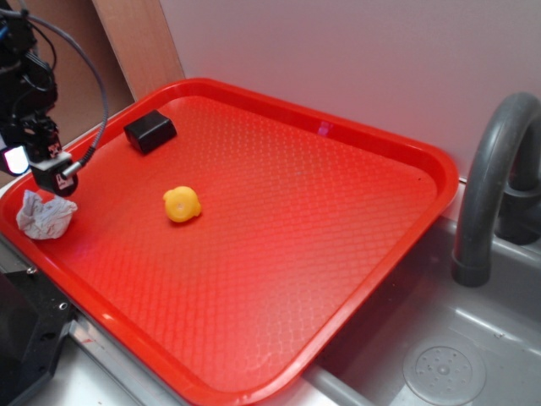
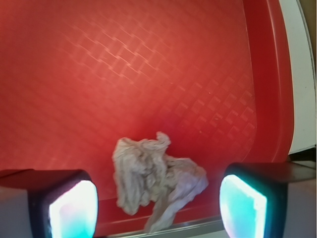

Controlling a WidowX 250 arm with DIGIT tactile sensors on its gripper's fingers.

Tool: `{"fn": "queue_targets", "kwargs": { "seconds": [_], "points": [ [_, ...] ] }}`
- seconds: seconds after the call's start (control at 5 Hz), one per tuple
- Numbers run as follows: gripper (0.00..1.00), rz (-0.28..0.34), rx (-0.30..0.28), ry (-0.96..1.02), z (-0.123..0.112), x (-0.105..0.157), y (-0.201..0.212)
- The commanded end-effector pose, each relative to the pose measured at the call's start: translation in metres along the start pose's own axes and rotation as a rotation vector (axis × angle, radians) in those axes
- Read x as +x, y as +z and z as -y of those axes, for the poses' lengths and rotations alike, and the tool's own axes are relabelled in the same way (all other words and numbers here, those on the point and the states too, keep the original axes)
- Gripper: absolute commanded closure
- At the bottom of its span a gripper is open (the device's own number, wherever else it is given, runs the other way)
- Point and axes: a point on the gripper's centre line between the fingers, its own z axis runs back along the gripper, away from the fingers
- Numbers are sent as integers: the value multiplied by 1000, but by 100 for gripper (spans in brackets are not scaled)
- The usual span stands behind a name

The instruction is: Grab the white paper.

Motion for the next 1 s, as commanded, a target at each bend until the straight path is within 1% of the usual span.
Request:
{"fn": "queue_targets", "kwargs": {
  "seconds": [0.0, 0.2, 0.4, 0.6, 0.8],
  "points": [
    [0, -87, -33, -154, 7, -9, -16],
    [0, -147, 49, -121, 9, -3, -27],
    [0, -188, 92, -104, 9, -3, -31],
    [100, -233, 146, -72, 9, 0, -35],
    [100, -230, 149, -52, 6, -6, -32]
  ]
}}
